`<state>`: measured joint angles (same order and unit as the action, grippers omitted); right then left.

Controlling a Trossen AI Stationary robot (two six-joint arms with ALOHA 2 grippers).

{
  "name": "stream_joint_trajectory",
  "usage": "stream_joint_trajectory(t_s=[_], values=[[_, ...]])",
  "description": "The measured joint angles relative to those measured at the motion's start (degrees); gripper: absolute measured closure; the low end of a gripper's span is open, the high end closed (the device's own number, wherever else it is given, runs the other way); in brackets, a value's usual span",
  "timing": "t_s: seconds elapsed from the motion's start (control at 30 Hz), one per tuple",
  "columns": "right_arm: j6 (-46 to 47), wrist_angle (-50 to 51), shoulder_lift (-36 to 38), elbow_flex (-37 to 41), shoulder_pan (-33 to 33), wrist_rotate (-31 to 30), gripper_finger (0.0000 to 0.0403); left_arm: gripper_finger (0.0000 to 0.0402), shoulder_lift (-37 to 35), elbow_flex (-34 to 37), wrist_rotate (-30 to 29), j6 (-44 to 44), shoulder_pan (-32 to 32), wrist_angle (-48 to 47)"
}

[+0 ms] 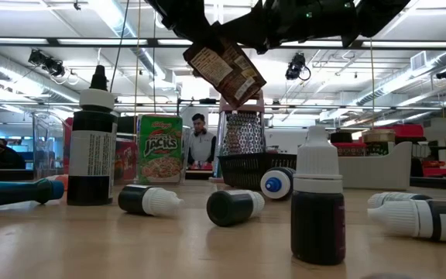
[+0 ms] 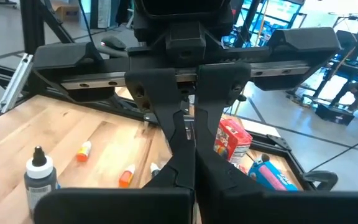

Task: Pick & Place Kitchen Items
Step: Put the orange seasoning pack into the gray bin

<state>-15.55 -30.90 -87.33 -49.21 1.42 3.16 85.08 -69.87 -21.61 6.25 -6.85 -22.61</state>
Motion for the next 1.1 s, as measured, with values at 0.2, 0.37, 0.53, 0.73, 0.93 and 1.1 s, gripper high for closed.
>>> stream_joint_trajectory(t_s=[0.2,0.37,0.53,0.73,0.93,1.1], values=[[0.06,0.34,0.00,0.00,-0.01,-2.17,0.0400,0.0359,0.00,0.00,-0.25,-0.01,0.04,-0.02],[1.41,0.46,0.00,0.00,0.06,-3.96,0.0401,0.0332,0.00,0.00,-5.50,-2.10,-0.07,0.15],[3.63,6.86,1.81,0.13,0.06,-10.67,0.0401,0.0307,-0.02,-0.11,-8.94,-4.92,-0.07,0.85],[10.22,21.99,11.41,0.13,-0.51,-20.28,0.0401,0.0293,-0.04,-0.11,-14.81,-10.42,-0.13,0.29],[20.38,42.22,22.73,0.28,-3.71,-33.93,0.0401,0.0292,-0.79,-0.11,-16.38,-9.39,-0.07,-0.06],[34.86,60.43,29.70,0.31,-6.58,-46.03,0.0401,0.0292,-0.81,-0.11,-16.33,-9.82,-0.11,-0.20]])
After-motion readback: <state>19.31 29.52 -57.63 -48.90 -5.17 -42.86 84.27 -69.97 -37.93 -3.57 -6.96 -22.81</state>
